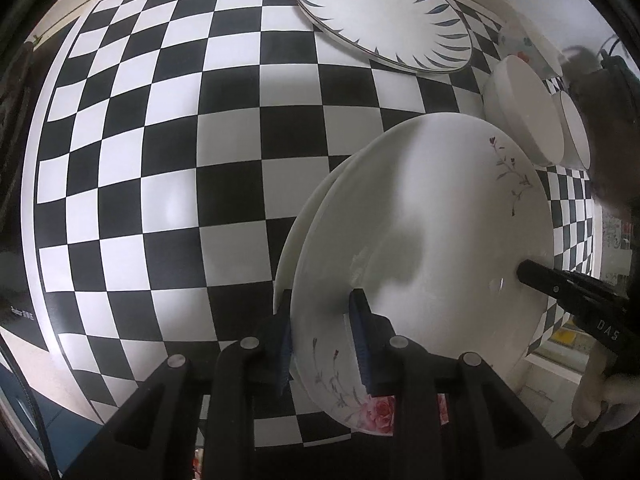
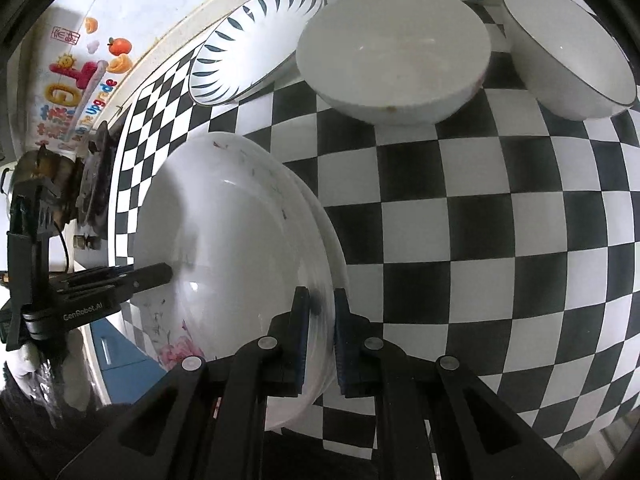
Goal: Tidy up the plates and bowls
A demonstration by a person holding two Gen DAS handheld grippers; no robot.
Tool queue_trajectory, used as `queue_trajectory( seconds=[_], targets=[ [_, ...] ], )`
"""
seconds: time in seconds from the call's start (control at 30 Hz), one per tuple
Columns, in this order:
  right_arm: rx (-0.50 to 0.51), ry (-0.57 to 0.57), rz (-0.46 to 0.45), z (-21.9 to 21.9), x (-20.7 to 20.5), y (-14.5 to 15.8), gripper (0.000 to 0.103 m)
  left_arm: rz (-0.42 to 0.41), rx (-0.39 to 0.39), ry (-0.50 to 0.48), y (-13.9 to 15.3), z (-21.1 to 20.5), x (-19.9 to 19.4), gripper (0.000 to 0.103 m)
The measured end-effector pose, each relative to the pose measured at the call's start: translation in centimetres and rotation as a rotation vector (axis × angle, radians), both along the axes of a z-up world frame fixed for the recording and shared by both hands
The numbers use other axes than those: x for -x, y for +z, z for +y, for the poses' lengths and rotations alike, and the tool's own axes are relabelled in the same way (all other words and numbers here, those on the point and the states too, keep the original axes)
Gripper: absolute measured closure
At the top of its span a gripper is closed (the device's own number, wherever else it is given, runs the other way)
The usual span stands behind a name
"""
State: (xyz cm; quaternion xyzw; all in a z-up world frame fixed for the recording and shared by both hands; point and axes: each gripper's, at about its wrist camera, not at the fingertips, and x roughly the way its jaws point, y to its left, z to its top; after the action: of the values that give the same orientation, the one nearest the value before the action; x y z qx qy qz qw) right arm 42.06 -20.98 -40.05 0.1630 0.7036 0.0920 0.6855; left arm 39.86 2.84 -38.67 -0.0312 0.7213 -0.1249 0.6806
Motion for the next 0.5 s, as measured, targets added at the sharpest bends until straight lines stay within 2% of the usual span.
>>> queue_trajectory(
  seconds=[0.5],
  targets=[
    [-0.051, -0.031, 0.068, -0.59, 0.15, -0.81, 0.088, 0.087, -0.003, -0.001, -0.47, -0.57, 0.05, 0.079]
  ],
)
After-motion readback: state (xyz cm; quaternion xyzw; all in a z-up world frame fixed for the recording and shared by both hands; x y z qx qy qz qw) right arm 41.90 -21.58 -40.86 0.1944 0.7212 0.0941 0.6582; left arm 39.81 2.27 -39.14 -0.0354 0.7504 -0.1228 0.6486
